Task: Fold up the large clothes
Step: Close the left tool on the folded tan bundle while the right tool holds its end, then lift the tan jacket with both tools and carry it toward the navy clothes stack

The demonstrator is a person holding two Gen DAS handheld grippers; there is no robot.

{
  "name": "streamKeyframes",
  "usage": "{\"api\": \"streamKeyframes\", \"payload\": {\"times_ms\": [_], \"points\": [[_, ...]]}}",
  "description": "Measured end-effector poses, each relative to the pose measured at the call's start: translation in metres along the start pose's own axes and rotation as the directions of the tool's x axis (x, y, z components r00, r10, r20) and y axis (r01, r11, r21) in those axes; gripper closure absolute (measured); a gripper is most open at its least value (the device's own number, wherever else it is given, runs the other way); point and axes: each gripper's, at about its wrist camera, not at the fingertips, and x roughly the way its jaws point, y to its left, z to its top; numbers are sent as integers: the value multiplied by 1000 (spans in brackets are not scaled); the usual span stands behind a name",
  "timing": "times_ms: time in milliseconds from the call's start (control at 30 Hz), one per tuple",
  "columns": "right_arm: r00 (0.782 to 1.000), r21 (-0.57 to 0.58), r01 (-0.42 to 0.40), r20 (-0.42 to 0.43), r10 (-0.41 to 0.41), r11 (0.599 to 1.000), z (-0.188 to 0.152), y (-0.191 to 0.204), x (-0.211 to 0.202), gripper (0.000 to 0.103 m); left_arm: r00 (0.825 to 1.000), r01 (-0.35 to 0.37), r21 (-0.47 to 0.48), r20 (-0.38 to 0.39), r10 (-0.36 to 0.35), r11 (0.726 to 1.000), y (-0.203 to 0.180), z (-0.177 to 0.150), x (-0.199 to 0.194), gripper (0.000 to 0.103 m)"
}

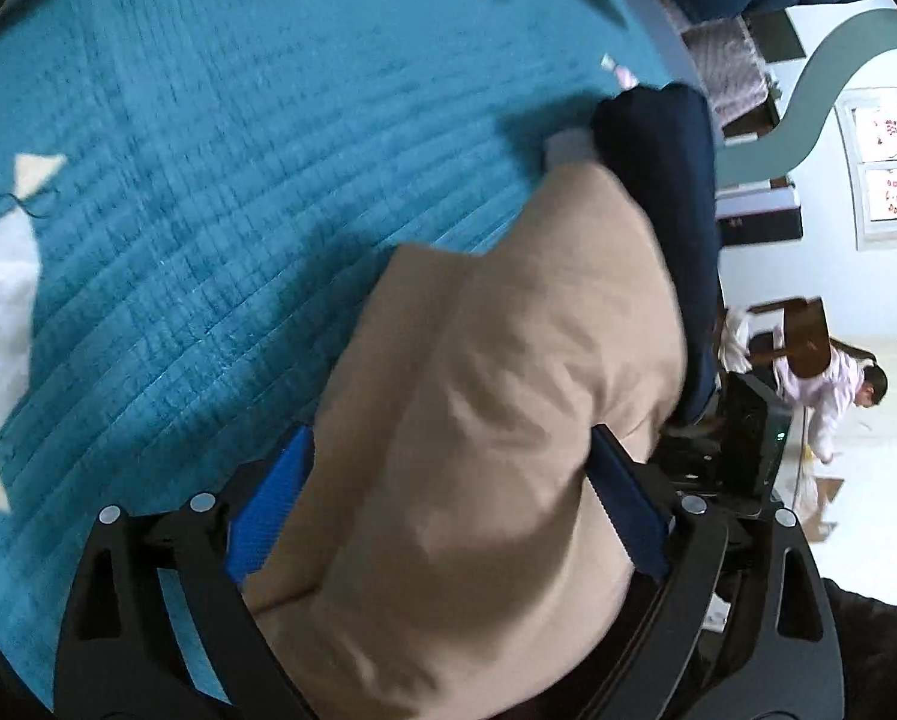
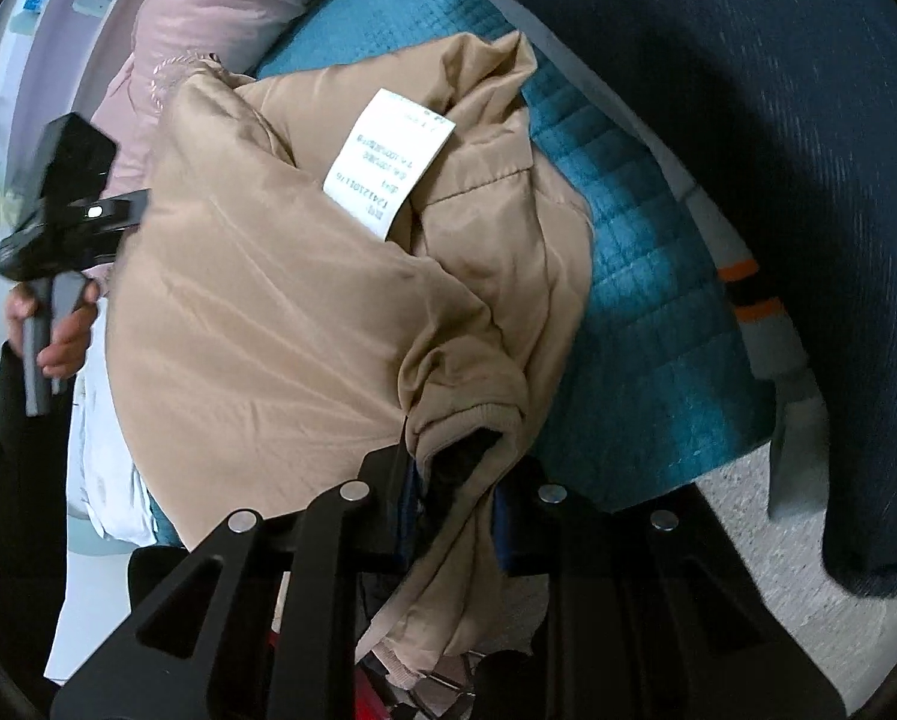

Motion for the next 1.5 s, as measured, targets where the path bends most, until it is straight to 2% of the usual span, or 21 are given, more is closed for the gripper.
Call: {"api": "streamKeyframes", "payload": {"times_ms": [67, 167, 333, 500, 600, 800, 867, 933, 1100, 1267, 1367, 1500], "points": [[1000, 1, 3, -5, -3, 1000, 0, 1, 2, 84, 999, -5, 3, -52, 5, 1000, 8, 4, 11, 9], [1000, 4, 8, -13, -8, 1000, 1, 3, 5, 83, 996, -14, 14, -88, 15, 1000, 15, 3, 24, 9], [999, -2, 17, -33, -17, 1000, 2, 6, 10, 82, 982, -21, 11, -189, 22, 1000, 28, 2, 50, 6], [999, 10, 25, -33, -25, 1000, 6, 7, 17, 81, 971, -121, 119, -191, 142, 986, -2, 4, 67, 7], [999, 9, 29, -35, -29, 1000, 9, 8, 21, 81, 960, -197, 195, -162, 230, 961, -22, -1, 75, 7], [999, 7, 22, -39, -22, 1000, 13, 9, 21, 79, 944, -279, 272, -96, 315, 921, -48, -8, 86, 8], [999, 9, 18, -40, -18, 1000, 14, 8, 21, 79, 942, -293, 287, -76, 326, 912, -53, -10, 90, 10], [999, 9, 15, -41, -14, 1000, 14, 6, 22, 79, 946, -287, 287, -63, 317, 914, -62, -12, 99, 19], [999, 13, 10, -42, -10, 1000, 14, 4, 23, 78, 945, -300, 303, -32, 324, 904, -78, -23, 98, 25], [999, 16, 6, -43, -6, 1000, 14, 3, 24, 77, 942, -319, 315, -2, 337, 894, -77, -34, 89, 33], [999, 16, 7, -44, -6, 1000, 15, 3, 24, 77, 924, -374, 322, 54, 378, 870, -90, -42, 86, 41], [999, 19, 13, -45, -12, 1000, 14, 5, 24, 77, 871, -490, 321, 167, 461, 810, -111, -67, 83, 49]]}}
